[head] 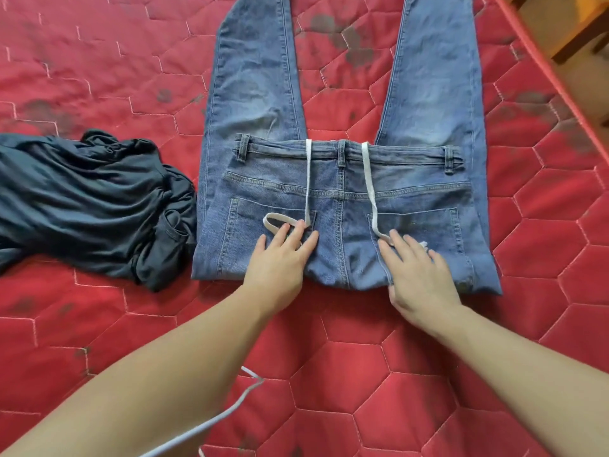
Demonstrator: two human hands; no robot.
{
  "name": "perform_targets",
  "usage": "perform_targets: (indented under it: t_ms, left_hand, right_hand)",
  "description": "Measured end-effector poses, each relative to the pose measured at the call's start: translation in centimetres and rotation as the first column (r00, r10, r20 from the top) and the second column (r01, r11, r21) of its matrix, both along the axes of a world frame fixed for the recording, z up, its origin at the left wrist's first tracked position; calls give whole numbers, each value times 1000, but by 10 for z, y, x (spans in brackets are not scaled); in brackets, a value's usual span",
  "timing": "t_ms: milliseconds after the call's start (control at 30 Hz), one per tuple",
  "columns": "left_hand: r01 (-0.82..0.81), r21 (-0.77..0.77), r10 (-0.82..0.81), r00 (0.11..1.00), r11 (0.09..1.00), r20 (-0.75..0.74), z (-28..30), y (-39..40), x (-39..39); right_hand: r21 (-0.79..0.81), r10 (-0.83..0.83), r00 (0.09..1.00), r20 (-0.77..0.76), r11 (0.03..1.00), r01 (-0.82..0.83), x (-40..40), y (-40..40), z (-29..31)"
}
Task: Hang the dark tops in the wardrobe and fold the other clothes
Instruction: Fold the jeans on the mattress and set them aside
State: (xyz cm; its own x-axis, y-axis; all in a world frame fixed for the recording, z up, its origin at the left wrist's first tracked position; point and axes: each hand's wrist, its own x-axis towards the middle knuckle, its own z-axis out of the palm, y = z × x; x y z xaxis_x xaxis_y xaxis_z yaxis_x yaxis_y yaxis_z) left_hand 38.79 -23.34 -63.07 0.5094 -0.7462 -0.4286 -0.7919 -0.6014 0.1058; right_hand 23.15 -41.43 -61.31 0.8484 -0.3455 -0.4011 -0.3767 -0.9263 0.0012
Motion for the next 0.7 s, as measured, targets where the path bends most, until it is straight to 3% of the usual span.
perform_targets:
  t_ms: [233, 467, 700]
  left_hand:
    - [76, 159, -34, 967, 984, -253, 33, -5, 2]
    - [140, 246, -52, 942, 959, -332, 41, 15, -33]
    - [232, 340, -68, 900, 912, -431, 55, 55, -86]
  right_hand:
    - [93, 78, 993, -94, 993, -69, -15, -1, 25]
    - [145, 133, 970, -206, 984, -104, -47, 23, 34]
    - [158, 151, 970, -191, 980, -122, -105, 64, 39]
